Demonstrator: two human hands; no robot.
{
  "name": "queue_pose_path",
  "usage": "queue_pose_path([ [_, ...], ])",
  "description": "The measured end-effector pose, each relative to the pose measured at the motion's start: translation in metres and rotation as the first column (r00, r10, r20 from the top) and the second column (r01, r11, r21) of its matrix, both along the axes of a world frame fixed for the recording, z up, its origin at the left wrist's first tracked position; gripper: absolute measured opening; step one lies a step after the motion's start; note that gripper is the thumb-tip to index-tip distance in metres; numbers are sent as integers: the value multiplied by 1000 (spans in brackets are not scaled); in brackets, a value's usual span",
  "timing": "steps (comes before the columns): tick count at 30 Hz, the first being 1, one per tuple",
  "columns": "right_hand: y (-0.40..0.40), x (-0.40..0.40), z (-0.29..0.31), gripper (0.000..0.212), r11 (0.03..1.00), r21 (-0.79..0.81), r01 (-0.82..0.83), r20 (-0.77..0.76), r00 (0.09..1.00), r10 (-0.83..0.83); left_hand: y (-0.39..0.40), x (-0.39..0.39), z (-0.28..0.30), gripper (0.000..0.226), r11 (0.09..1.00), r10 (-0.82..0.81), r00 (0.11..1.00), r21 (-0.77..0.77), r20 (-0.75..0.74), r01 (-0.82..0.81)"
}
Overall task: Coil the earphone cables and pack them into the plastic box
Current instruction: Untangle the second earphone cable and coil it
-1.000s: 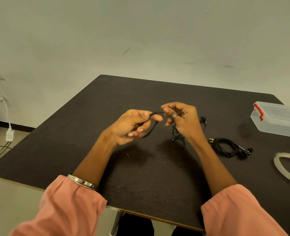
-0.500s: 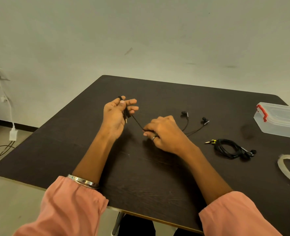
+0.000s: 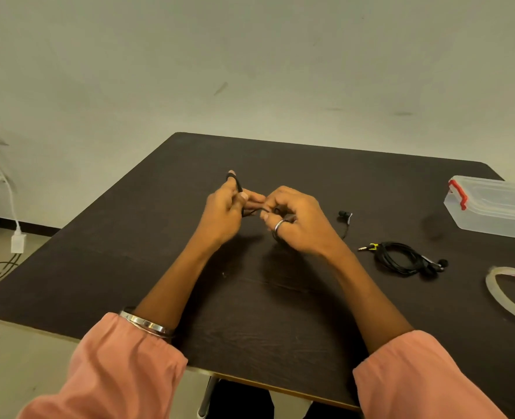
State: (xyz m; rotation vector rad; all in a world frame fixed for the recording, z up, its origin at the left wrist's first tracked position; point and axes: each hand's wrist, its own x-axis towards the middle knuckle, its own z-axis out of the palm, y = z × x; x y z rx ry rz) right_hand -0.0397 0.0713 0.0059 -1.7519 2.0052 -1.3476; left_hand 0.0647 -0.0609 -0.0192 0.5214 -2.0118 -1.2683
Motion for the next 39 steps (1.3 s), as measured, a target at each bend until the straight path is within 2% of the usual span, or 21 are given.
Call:
queue_pose_path([
  [2, 4, -5, 5, 8, 999, 46, 19, 204, 979, -28, 1, 1, -1, 33, 984, -37, 994, -172, 101, 54],
  [4, 8, -12, 8, 7, 998, 61, -10, 365, 931, -13, 6, 2, -1, 39, 953, -85, 984, -275, 157, 126],
  [5, 10, -15, 9, 5, 998, 57, -16, 411, 912, -8, 7, 3, -1, 42, 933, -70, 982, -336, 178, 127],
  [7, 14, -26, 10, 18, 998, 59, 0, 442, 897, -26, 6, 4, 1, 48, 902, -4, 987, -426, 163, 74],
  [8, 18, -32, 11, 24, 998, 66, 9, 421, 906, -36, 4, 6, 3, 45, 911, 40, 991, -413, 126, 15],
  [10, 23, -42, 12, 31, 991, 127, 34, 285, 956, -69, -1, 10, 8, 33, 941, 144, 989, -315, 42, -123],
  [12, 23, -48, 8, 28, 976, 185, 116, 86, 987, -133, -6, 13, 12, 37, 909, 266, 964, -330, -15, -256],
  [13, 21, -49, 5, 22, 973, 148, 178, 21, 983, -183, -9, 14, 12, 43, 893, 304, 952, -338, -30, -296],
  [15, 16, -50, 0, 13, 944, -6, 329, 20, 944, -329, -12, 17, 13, 45, 882, 338, 939, -329, -59, -338],
  [16, 14, -50, -2, 14, 905, -76, 419, 27, 908, -418, -11, 18, 14, 44, 881, 343, 937, -320, -73, -347],
  [18, 12, -52, -6, 20, 789, -172, 591, -55, 793, -606, -8, 16, 14, 41, 887, 331, 939, -310, -93, -343],
  [20, 13, -48, -4, 18, 736, -286, 614, -142, 732, -666, -5, 14, 13, 43, 892, 303, 947, -319, -104, -321],
  [22, 11, -34, 1, 19, 795, -405, 451, -193, 808, -556, -6, 11, 9, 42, 894, 280, 954, -331, -111, -301],
  [24, 5, -13, 4, 33, 891, -384, 242, -295, 882, -366, -6, 9, 5, 35, 896, 265, 958, -339, -110, -287],
  [26, -3, 8, 2, 56, 984, -133, 121, -373, 913, -163, -7, 9, 4, 32, 901, 245, 962, -338, -120, -271],
  [27, -7, 15, -1, 66, 995, 22, 97, -364, 928, -82, -8, 9, 3, 29, 906, 231, 963, -331, -135, -264],
  [29, -11, 22, -6, 75, 976, 210, 59, -248, 969, -5, -11, 9, 1, 24, 920, 219, 964, -298, -148, -255],
  [31, -11, 21, -8, 59, 972, 229, 43, -114, 993, -17, -14, 7, -1, 26, 933, 216, 967, -264, -137, -245],
  [33, -8, 15, -6, 26, 980, 198, 16, -23, 1000, -11, -14, 7, -1, 29, 955, 189, 973, -207, -131, -214],
  [35, -4, 6, 0, 4, 991, 125, -41, 133, 991, 24, -11, 6, 1, 26, 985, 119, 985, -110, -123, -133],
  [39, 7, -11, 15, 15, 995, -101, -12, 446, 893, 56, 5, 4, 9, 30, 987, -121, 991, 95, -60, 127],
])
